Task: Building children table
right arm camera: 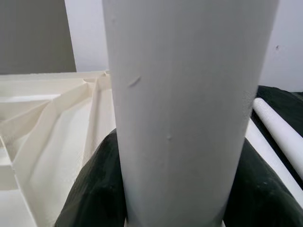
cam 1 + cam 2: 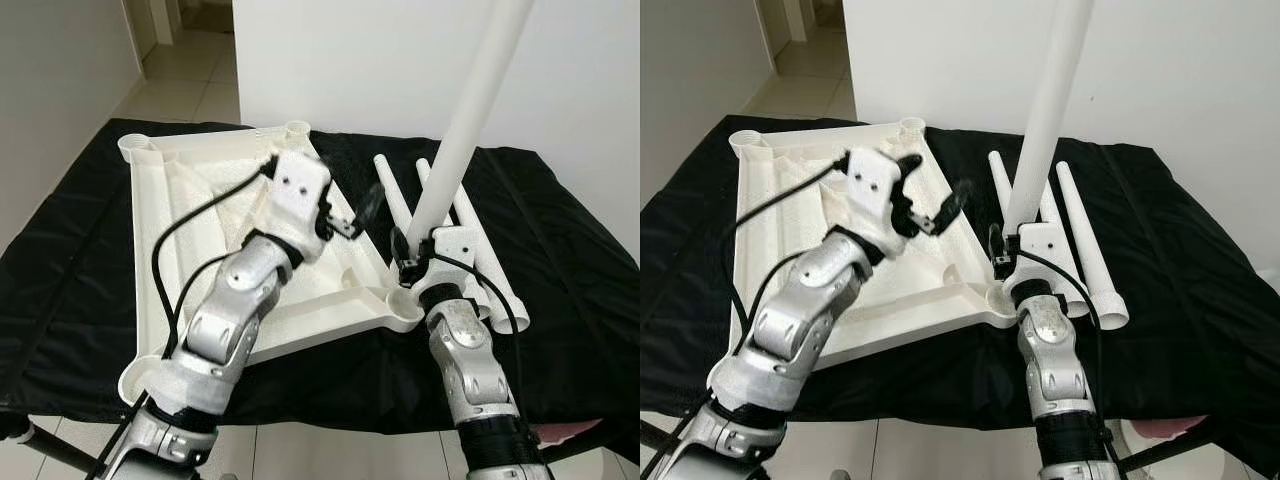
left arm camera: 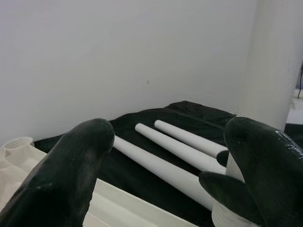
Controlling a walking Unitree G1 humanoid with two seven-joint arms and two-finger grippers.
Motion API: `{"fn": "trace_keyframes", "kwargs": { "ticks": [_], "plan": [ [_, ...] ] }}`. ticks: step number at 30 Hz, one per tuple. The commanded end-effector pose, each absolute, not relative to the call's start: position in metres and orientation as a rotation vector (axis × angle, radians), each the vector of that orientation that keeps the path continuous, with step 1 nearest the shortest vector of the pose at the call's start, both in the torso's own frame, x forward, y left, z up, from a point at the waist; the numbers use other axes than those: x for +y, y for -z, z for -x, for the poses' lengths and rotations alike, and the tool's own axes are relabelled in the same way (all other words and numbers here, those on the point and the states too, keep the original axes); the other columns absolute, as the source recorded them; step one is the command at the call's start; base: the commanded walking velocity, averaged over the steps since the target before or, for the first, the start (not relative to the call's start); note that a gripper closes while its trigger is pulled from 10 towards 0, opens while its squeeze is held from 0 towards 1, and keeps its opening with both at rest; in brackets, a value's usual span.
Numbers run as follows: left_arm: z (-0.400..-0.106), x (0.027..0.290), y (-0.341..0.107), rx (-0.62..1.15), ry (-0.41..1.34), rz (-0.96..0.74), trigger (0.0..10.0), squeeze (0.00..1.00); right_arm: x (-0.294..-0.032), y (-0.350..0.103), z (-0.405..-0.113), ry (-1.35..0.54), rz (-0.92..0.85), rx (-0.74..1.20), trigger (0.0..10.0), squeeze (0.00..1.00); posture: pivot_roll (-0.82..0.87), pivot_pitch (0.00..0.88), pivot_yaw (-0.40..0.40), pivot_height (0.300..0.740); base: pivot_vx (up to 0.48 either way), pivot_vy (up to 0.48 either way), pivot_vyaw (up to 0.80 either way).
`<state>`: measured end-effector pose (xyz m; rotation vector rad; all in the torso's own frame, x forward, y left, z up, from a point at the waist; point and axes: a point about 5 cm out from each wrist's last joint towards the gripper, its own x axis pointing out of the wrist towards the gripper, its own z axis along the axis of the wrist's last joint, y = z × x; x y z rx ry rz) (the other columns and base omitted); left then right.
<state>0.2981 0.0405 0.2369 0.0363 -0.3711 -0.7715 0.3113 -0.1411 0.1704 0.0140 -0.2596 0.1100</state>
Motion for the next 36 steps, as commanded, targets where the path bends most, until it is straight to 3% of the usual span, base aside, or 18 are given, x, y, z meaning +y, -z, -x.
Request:
{"fn": "trace_keyframes", "kwargs": {
  "ticks": [1,18,36],
  "plan": [
    [-0.295,0.038,-0.23,-0.362,0.796,-0.058,10.0,0.0,-0.141,-0.173,-0.308,-0.118,-0.022,-0.277,10.0,0.0,0.03,0.074,-0.033,0.74,0.0,0.0,0.0],
    [-0.281,0.047,-0.18,-0.208,0.919,-0.18,10.0,0.0,-0.143,-0.16,-0.291,-0.175,0.009,-0.241,10.0,0.0,0.02,0.082,-0.038,0.74,0.0,0.0,0.0],
    [-0.276,0.046,-0.175,-0.189,0.954,-0.175,10.0,0.0,-0.14,-0.124,-0.278,-0.255,0.007,-0.128,10.0,0.0,0.03,0.083,-0.032,0.74,0.0,0.0,0.0]
  ]
}}
